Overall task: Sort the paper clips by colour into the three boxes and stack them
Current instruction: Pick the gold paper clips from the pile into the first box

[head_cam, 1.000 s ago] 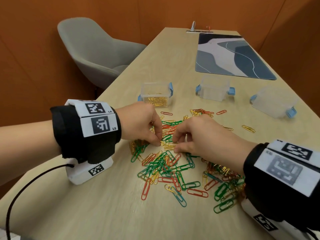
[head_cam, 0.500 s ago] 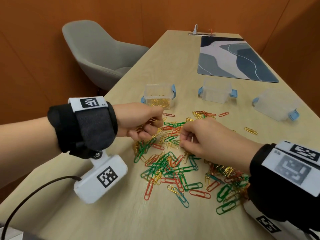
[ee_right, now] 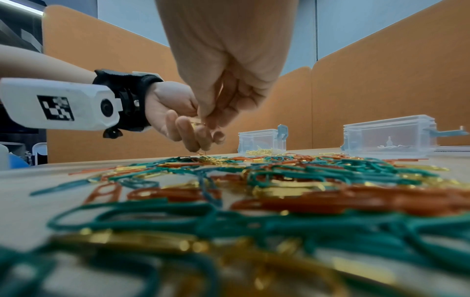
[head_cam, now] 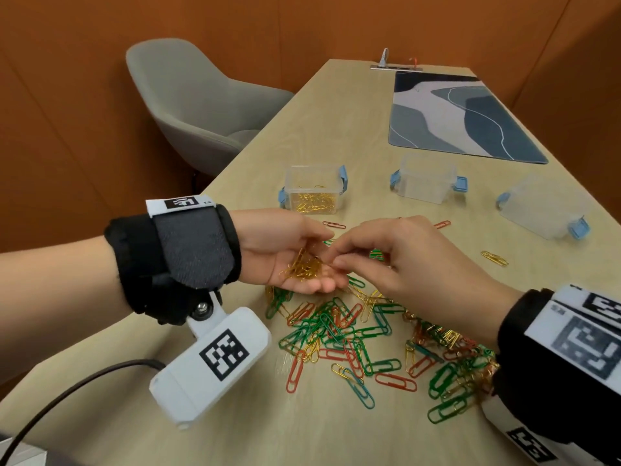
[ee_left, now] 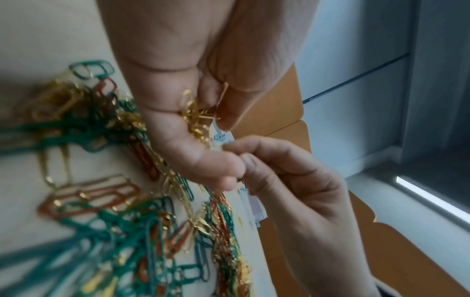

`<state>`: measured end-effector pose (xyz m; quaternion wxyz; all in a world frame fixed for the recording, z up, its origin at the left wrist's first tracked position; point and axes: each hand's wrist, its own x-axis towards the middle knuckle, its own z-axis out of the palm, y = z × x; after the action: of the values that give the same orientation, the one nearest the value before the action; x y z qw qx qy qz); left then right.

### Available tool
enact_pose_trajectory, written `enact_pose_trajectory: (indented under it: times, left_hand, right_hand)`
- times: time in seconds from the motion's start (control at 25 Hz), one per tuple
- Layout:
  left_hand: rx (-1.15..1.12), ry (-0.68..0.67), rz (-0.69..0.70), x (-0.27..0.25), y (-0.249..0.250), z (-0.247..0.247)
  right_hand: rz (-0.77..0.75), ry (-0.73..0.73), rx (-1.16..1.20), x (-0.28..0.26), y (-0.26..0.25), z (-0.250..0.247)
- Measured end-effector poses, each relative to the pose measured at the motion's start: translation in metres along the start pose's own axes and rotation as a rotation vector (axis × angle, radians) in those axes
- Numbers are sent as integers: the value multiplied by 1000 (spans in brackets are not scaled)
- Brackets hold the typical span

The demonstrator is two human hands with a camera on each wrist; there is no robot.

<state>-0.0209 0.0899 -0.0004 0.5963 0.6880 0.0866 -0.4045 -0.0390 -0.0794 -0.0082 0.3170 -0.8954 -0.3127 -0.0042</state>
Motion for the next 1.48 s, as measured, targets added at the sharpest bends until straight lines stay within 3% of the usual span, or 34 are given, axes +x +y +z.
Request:
enact_pose_trajectory:
  times: [0.12, 0.28, 0.4, 0.68, 0.88, 1.2, 1.48]
  left_hand:
    - [102, 83, -8, 2, 6, -1]
    - [823, 430, 118, 5, 10, -8]
    - [1095, 501, 251, 10, 6, -1]
    - [1109, 483, 266, 18, 5, 1]
    - [1046, 353, 36, 14, 4, -5]
    - [540, 81, -114, -1, 8, -16]
    - [310, 101, -95, 1, 7, -15]
  right_hand:
    - [127, 23, -44, 0, 4, -2]
    - [218, -240, -168, 0, 6, 1]
    - [251, -273, -229, 0, 6, 1]
    - [344, -200, -215, 0, 6, -2]
    - [352, -202, -220, 0, 9, -1]
    - [284, -261, -183, 2, 6, 3]
    - [218, -330, -167, -1, 6, 4]
